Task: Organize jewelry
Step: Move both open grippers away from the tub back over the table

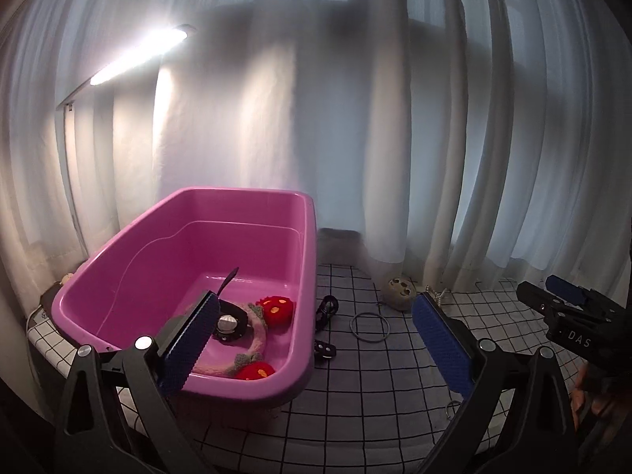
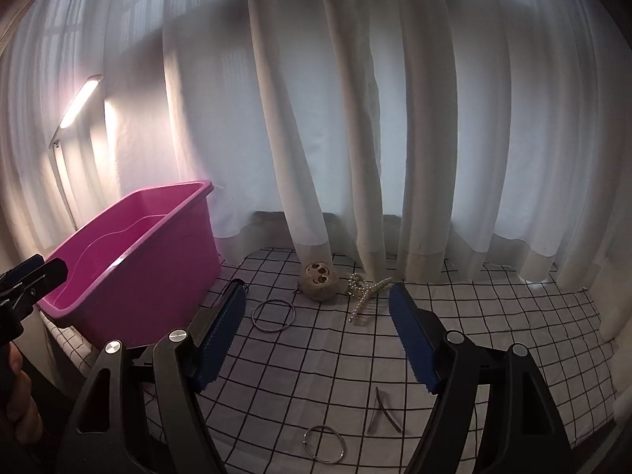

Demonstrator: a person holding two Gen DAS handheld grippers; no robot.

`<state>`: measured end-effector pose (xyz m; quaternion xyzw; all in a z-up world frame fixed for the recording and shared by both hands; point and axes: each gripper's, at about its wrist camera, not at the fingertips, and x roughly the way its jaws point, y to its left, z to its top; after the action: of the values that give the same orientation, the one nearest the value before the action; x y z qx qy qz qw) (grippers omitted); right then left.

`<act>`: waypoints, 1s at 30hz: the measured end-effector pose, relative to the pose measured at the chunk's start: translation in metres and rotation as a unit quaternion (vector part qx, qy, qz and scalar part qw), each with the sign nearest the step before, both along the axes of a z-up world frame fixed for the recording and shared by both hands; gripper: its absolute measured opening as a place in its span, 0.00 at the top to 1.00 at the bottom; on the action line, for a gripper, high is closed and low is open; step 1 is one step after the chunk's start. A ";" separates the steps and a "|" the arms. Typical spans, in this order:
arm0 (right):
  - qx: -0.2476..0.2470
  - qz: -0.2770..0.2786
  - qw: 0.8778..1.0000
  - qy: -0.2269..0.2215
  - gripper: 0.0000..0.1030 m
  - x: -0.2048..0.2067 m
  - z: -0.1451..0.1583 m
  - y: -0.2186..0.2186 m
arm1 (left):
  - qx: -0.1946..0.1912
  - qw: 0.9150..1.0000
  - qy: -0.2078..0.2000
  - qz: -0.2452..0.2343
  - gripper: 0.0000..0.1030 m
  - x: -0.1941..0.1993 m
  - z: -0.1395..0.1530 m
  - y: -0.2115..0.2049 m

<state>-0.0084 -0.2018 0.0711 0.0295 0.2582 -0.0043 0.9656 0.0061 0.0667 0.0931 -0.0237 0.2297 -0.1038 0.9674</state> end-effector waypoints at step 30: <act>-0.045 0.004 0.980 0.192 0.31 0.042 -0.178 -0.069 | 0.075 0.987 0.139 -0.014 0.06 0.006 -0.141 -0.144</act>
<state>0.0335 -0.2708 -0.1069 -0.0165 0.4383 -0.0177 0.8985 0.0122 -0.0769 -0.0483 0.0381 0.3698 -0.0951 0.9234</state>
